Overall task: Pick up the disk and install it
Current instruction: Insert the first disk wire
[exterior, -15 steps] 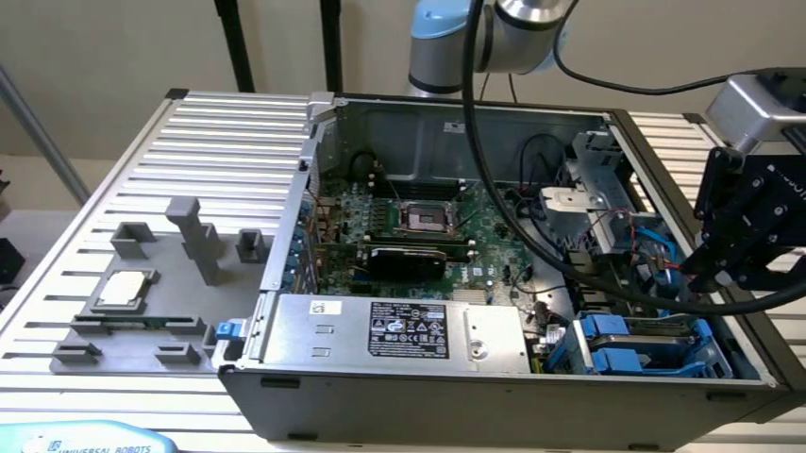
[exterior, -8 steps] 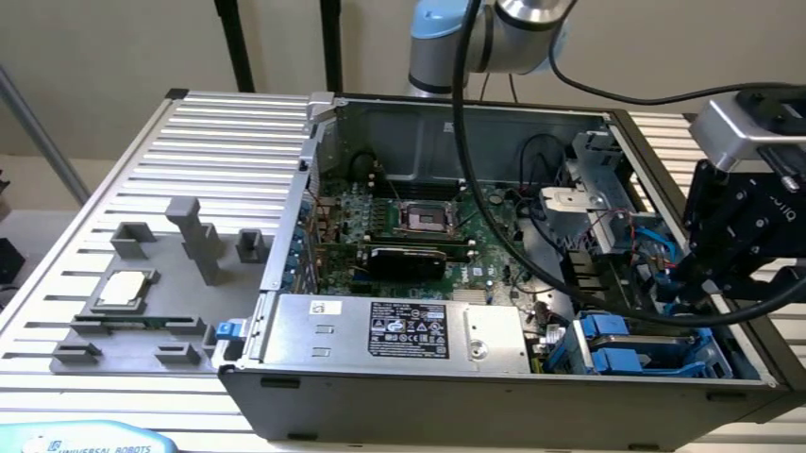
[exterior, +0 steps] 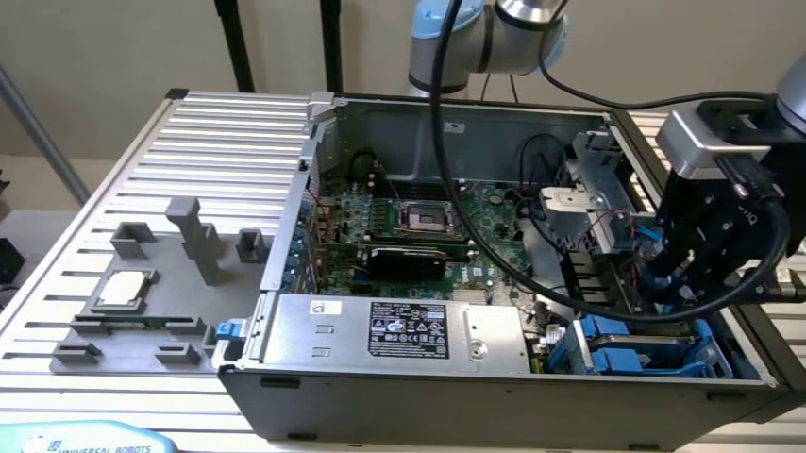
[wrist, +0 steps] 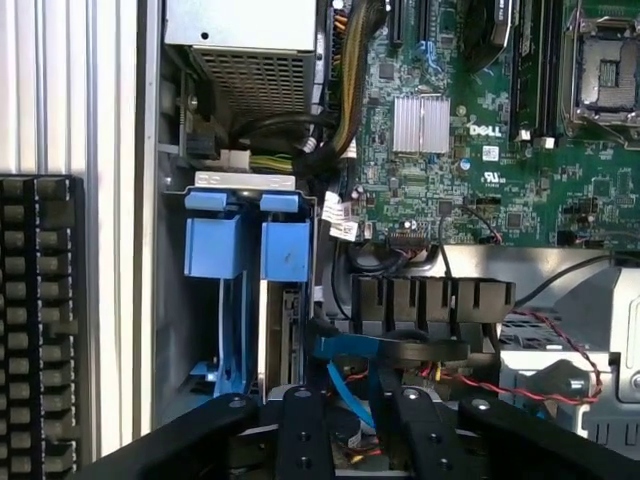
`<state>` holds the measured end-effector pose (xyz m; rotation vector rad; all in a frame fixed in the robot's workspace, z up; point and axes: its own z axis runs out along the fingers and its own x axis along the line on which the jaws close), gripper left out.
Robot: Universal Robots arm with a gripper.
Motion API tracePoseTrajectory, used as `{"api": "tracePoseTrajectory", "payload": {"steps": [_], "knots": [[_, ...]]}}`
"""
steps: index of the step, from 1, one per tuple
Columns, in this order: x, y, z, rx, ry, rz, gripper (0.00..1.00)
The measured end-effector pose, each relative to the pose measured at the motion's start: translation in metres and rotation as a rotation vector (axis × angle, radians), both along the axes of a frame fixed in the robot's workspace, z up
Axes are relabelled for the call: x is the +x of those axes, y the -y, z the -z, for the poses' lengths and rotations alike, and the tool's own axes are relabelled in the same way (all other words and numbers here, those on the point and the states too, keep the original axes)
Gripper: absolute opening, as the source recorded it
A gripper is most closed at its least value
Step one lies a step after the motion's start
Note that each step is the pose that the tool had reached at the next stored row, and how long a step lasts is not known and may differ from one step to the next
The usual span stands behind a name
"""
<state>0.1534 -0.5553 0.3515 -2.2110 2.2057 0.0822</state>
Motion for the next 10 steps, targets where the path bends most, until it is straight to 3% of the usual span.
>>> {"api": "tracePoseTrajectory", "payload": {"steps": [1,6,8,10], "knots": [[-0.001,-0.0001,0.0001,0.0001,-0.0001,0.000,0.39],[-0.006,0.0009,0.0000,-0.0002,0.0000,0.000,0.45],[-0.007,0.0049,0.0000,-0.0001,0.0000,0.000,0.45],[-0.007,0.0126,0.0001,0.0005,-0.0001,0.000,0.45]]}}
